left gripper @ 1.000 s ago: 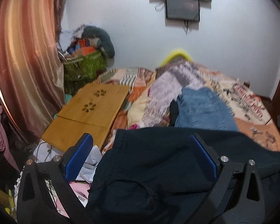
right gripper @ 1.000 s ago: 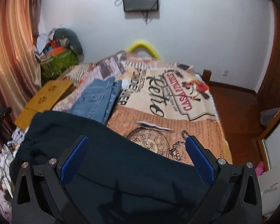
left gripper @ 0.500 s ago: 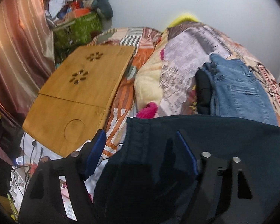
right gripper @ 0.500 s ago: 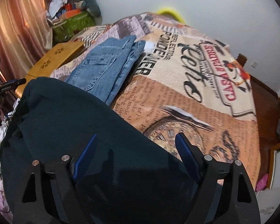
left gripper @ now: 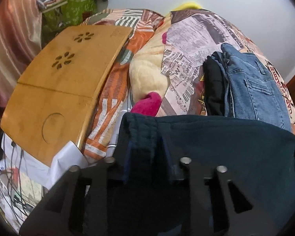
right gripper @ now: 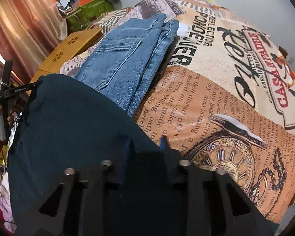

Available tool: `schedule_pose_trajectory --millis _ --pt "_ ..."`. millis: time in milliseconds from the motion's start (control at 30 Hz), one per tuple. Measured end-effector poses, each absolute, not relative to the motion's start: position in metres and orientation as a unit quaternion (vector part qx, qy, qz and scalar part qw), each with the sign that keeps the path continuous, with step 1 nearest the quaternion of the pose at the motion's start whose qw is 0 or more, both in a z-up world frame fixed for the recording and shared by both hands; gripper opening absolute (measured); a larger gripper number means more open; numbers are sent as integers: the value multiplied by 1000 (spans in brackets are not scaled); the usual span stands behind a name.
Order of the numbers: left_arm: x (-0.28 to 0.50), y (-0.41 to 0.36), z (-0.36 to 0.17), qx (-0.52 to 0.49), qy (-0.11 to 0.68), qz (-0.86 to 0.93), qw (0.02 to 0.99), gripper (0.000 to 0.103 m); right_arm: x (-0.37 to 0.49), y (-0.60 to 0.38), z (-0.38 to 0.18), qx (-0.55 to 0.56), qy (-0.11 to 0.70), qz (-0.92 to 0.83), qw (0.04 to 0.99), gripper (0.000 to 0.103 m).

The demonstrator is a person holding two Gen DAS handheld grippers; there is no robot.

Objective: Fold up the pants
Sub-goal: 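Grasp the waistband of the dark navy pants with both grippers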

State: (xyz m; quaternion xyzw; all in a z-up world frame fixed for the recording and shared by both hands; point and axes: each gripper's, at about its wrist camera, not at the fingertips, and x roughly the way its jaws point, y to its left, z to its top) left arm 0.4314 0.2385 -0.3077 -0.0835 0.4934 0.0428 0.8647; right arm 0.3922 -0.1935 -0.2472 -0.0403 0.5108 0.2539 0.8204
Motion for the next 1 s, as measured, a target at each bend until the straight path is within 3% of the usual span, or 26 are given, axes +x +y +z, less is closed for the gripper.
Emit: schedule_pose_trajectory --millis 33,133,433,600,1000 --pt "430 238 -305 -83 491 45 866 12 391 -194 -246 -38 509 255 821 15" --pt "426 242 -293 -100 484 51 868 10 386 -193 -240 -38 484 255 836 8" --pt "428 250 -247 -94 449 84 885 10 412 -170 -204 -69 408 238 879 8" --pt "428 253 -249 -98 455 90 881 10 420 -167 -207 -46 416 245 874 8" --pt "363 239 -206 -106 429 57 895 10 345 -183 -168 -47 397 280 873 8"
